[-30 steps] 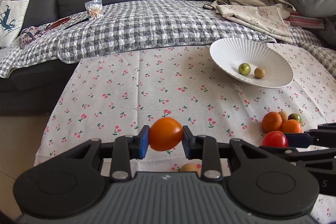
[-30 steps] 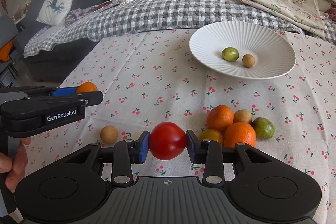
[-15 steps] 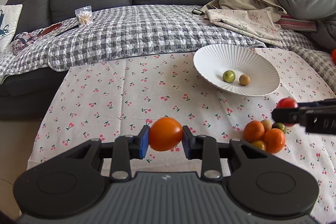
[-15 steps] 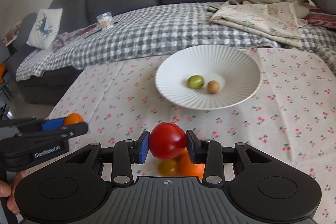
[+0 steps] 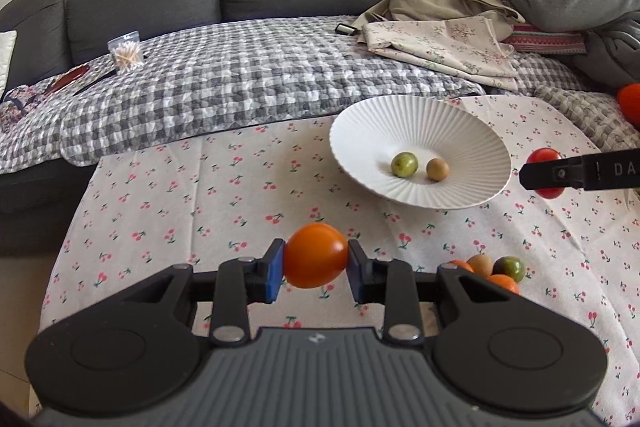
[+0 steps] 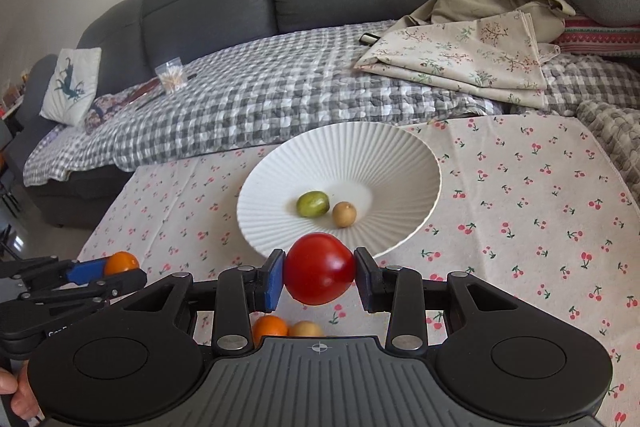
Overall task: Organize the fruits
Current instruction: 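Lift both tomatoes and carry them over the white bowl, then open both grippers to drop the tomatoes into the bowl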
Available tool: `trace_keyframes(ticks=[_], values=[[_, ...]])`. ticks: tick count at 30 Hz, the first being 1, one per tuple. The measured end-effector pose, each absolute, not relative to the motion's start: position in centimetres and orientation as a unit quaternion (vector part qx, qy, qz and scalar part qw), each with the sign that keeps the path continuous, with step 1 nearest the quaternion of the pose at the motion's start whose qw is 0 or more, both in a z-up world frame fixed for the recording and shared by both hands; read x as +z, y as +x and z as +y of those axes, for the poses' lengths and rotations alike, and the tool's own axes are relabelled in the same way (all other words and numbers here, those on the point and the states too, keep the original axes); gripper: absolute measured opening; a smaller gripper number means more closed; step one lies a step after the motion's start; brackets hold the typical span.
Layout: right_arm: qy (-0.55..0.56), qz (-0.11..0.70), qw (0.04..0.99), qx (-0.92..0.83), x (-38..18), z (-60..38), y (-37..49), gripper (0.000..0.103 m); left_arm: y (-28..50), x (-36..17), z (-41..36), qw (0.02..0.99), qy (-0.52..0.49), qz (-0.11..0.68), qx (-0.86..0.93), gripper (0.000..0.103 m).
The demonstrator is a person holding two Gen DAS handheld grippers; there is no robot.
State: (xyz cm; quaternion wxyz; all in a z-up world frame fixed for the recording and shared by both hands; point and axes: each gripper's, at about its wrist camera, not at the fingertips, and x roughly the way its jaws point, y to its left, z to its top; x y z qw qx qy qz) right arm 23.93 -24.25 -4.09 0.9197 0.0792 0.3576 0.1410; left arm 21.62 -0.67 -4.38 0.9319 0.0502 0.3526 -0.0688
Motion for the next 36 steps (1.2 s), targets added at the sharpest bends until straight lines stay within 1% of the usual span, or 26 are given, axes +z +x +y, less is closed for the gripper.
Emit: trace_keyframes(ticks=[11,17,24,31,36], values=[[0.110,0.364,0.916,0.128,-4.8,-26.6,26.9,0.036,26.3,-5.3,-5.1,0.926,0.048,0.355,-0.119,0.030],[0.156,0.370,0.910,0.106,-5.7,-28.6,29.5,0.036,29.4,-6.3,-7.3,0.922,0.047,0.359,-0.136,0.030],[0.120,0.379,0.911,0.110,-7.2,-26.9,32.0,0.036,31.8,-8.3,-9.2,0.912,0.050,0.379,-0.150,0.031],[0.111,0.388,0.909,0.106,-8.6,-26.4,33.6,0.036,33.0,-9.2,-10.3,0.909,0.051,0.383,-0.160,0.031],[0.102,0.389,0.910,0.101,-8.7,-26.0,33.7,0.037,33.0,-9.2,-10.0,0.910,0.048,0.381,-0.159,0.034]])
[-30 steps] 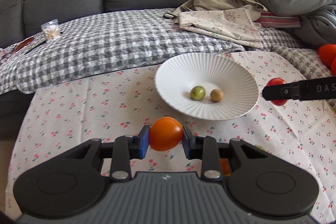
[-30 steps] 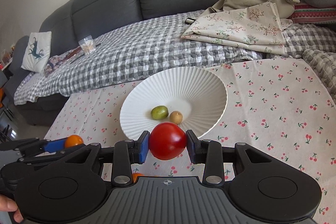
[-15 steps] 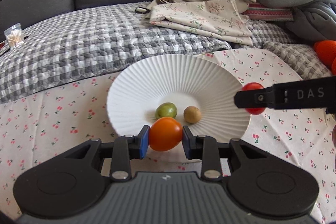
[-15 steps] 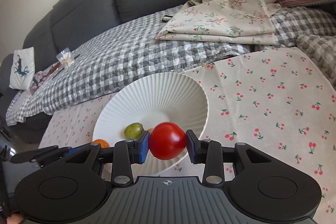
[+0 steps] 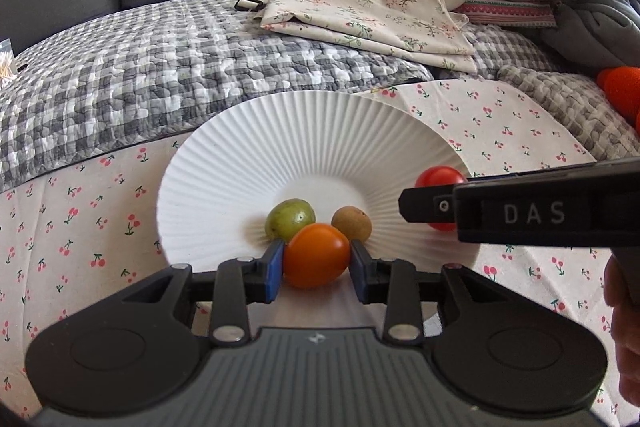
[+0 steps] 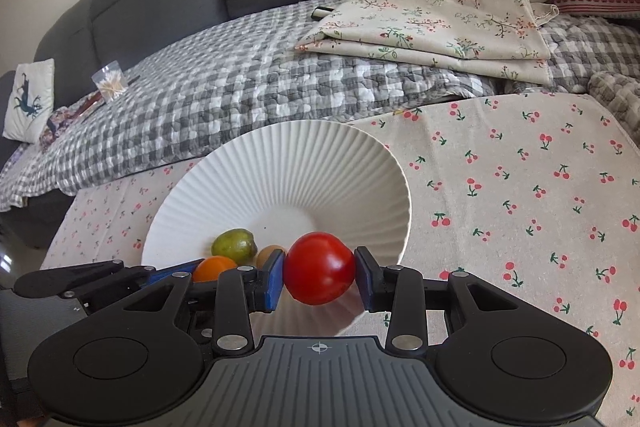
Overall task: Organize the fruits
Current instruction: 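Open both grippers to drop the tomatoes into the bowl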
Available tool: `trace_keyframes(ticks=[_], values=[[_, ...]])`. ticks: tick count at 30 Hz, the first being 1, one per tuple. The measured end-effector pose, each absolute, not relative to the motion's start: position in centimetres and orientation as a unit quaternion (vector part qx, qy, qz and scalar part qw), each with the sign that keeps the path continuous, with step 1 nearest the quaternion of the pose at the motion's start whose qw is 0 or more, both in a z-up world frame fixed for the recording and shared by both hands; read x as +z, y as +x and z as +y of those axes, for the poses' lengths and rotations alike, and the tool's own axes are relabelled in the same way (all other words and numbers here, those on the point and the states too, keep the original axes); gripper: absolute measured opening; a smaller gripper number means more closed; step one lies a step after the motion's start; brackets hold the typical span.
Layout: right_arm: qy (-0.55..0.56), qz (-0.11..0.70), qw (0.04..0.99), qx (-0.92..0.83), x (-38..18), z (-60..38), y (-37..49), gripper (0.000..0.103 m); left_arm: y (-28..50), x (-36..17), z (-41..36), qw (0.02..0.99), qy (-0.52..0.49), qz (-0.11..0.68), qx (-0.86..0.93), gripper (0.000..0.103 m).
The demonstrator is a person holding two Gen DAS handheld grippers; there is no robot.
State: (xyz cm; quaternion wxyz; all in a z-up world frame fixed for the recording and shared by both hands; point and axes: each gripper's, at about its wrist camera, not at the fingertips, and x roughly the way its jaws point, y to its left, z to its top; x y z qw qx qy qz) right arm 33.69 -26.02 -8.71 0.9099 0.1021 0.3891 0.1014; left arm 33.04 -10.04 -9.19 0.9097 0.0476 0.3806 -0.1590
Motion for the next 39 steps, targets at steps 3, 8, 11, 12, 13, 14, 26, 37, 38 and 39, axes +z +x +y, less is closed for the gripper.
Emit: trace_keyframes(ticks=[3,8,11,12,13,14,26,37,38,39], values=[[0.101,0.384,0.912,0.098,-8.2,-26.1,33.4,0.039,33.0,-8.8,-9.6,0.910,0.037,0.381,-0.160,0.040],[0.112,0.372,0.917,0.089,-6.9,-26.9,32.6,0.050,32.0,-7.0,-8.5,0.918,0.033,0.363,-0.156,0.060],[0.126,0.368,0.916,0.092,-6.0,-27.5,32.0,0.061,31.2,-5.6,-6.9,0.923,0.020,0.355,-0.146,0.067],[0.130,0.368,0.916,0.097,-5.7,-27.5,31.7,0.065,30.8,-5.1,-6.3,0.926,0.017,0.352,-0.138,0.072],[0.133,0.366,0.915,0.104,-5.3,-27.6,31.4,0.070,30.4,-4.7,-5.5,0.928,0.014,0.350,-0.125,0.074],[0.137,0.364,0.915,0.111,-4.9,-27.6,31.0,0.073,29.9,-4.3,-4.7,0.930,0.008,0.348,-0.115,0.075],[0.146,0.364,0.907,0.153,-2.0,-25.4,24.4,0.088,23.2,-1.8,2.6,0.936,-0.057,0.345,-0.044,0.094],[0.122,0.366,0.913,0.133,-2.6,-24.1,19.0,0.097,17.9,-3.6,5.5,0.935,-0.073,0.346,-0.014,0.102],[0.115,0.365,0.914,0.130,-2.8,-23.9,18.6,0.097,17.6,-3.9,5.6,0.936,-0.072,0.345,-0.007,0.102],[0.109,0.364,0.916,0.129,-3.0,-23.6,18.2,0.097,17.4,-4.2,5.6,0.936,-0.064,0.346,0.001,0.102]])
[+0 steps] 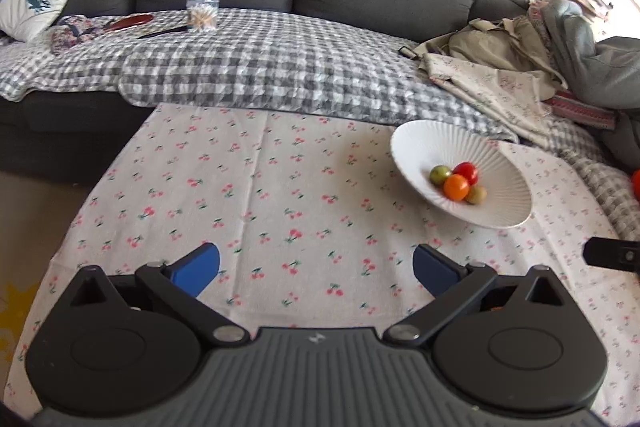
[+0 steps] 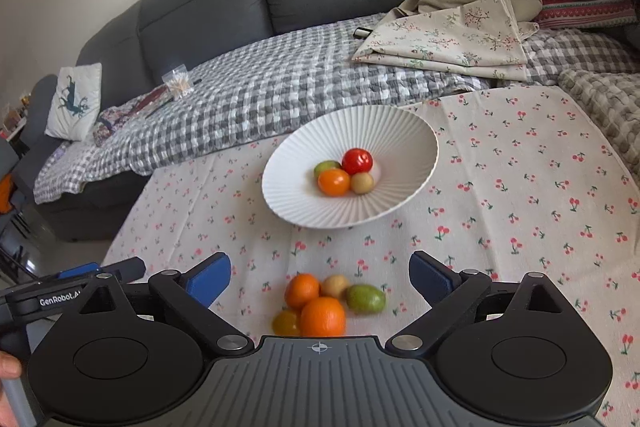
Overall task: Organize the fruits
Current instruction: 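Open both grippers to drop the tomatoes into the bowl, then close the left gripper on the tan round fruit, then grasp the mandarin with the right gripper while the left gripper holds the tan fruit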
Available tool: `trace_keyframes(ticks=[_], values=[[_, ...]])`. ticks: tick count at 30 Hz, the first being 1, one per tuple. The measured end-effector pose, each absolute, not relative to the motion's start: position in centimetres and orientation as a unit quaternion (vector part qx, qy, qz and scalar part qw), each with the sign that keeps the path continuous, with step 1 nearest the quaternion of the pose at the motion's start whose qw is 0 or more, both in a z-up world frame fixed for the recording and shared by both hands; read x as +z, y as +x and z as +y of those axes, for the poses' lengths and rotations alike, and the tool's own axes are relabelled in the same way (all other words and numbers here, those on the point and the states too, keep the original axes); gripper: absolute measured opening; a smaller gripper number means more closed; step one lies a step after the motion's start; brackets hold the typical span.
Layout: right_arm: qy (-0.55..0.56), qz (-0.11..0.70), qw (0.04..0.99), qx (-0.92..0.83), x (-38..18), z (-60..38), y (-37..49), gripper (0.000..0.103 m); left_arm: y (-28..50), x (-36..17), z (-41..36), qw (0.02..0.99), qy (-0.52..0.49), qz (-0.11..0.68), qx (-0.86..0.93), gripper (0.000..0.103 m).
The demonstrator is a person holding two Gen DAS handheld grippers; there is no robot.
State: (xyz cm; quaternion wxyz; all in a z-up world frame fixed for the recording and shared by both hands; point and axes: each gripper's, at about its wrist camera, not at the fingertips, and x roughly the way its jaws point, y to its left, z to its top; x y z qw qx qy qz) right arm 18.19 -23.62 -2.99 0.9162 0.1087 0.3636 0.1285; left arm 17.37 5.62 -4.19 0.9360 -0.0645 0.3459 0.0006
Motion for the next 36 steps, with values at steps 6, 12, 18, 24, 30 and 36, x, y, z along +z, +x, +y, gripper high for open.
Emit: trace_keyframes(ticks=[6,12,18,24,30,36], values=[[0.070,0.356,0.922,0.135,-4.0,-22.0,16.4,0.098,16.1,-5.7,5.4,0.936,-0.018,0.351,0.009,0.102],[0.086,0.383,0.912,0.121,-4.8,-22.3,16.7,0.098,15.5,-7.2,5.6,0.925,-0.025,0.378,-0.013,0.102],[0.117,0.410,0.896,0.127,-5.9,-22.9,17.1,0.097,16.0,-8.7,5.4,0.914,-0.019,0.404,-0.021,0.098],[0.141,0.415,0.890,0.125,-6.6,-23.3,17.6,0.096,16.8,-10.1,4.4,0.902,-0.007,0.430,-0.030,0.078],[0.156,0.421,0.886,0.114,-7.3,-23.8,18.4,0.093,17.2,-10.8,4.2,0.898,-0.004,0.439,-0.035,0.033],[0.156,0.433,0.880,0.118,-8.3,-23.3,18.8,0.084,17.2,-10.5,4.1,0.900,-0.005,0.433,-0.044,0.023]])
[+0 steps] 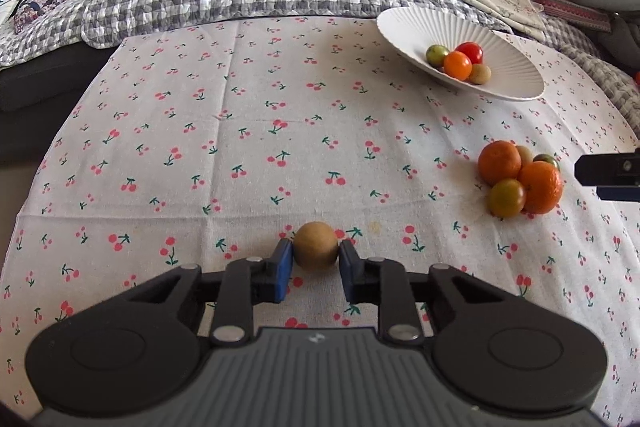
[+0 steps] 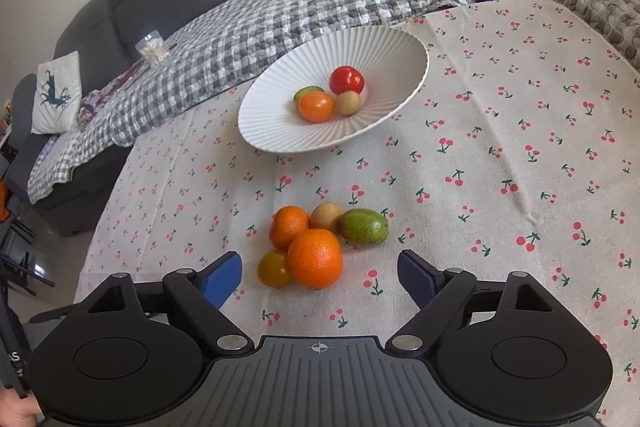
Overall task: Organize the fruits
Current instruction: 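Grasp the mandarin with the right gripper while the left gripper holds the tan fruit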
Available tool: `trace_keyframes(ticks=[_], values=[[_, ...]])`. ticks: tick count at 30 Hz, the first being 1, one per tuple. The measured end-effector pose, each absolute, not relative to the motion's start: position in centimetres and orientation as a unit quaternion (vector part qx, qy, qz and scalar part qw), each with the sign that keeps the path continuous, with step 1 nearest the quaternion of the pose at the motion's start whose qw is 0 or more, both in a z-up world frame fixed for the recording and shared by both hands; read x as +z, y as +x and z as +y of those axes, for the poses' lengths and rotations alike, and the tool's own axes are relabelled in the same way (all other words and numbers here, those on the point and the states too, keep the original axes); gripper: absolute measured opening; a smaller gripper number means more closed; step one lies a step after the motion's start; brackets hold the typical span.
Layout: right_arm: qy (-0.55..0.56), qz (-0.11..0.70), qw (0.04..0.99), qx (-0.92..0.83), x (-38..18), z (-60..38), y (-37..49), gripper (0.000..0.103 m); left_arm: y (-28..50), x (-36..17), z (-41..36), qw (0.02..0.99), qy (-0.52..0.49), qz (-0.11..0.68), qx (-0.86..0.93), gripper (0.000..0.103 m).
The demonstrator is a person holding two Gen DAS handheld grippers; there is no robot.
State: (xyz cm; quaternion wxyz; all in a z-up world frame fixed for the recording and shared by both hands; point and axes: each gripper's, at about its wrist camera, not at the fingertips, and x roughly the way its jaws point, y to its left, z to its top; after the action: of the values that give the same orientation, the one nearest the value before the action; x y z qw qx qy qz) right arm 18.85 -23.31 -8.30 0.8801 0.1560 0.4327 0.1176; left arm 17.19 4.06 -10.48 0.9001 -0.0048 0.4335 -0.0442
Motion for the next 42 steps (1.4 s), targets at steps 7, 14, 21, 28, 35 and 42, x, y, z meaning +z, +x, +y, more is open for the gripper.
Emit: trace_keyframes(ticks=[7,14,21,28,35,42], values=[[0.156,0.434,0.880,0.113,-8.5,-23.2,19.0,0.084,17.4,-10.4,4.1,0.902,-0.008,0.429,-0.044,0.031],[0.152,0.438,0.878,0.120,-8.8,-22.9,19.1,0.079,17.9,-10.7,4.1,0.904,-0.002,0.427,-0.036,0.028],[0.151,0.441,0.876,0.121,-9.4,-22.6,19.6,0.071,17.7,-9.8,4.3,0.910,-0.013,0.413,-0.040,0.023],[0.141,0.444,0.876,0.125,-10.3,-21.7,20.2,0.057,17.5,-9.3,3.9,0.914,-0.009,0.404,-0.049,0.023],[0.119,0.447,0.877,0.128,-10.9,-21.0,20.7,0.038,17.4,-9.4,3.7,0.914,-0.003,0.403,-0.053,0.023],[0.110,0.445,0.879,0.132,-10.7,-20.9,20.7,0.034,17.3,-9.2,3.8,0.917,-0.001,0.396,-0.055,0.023]])
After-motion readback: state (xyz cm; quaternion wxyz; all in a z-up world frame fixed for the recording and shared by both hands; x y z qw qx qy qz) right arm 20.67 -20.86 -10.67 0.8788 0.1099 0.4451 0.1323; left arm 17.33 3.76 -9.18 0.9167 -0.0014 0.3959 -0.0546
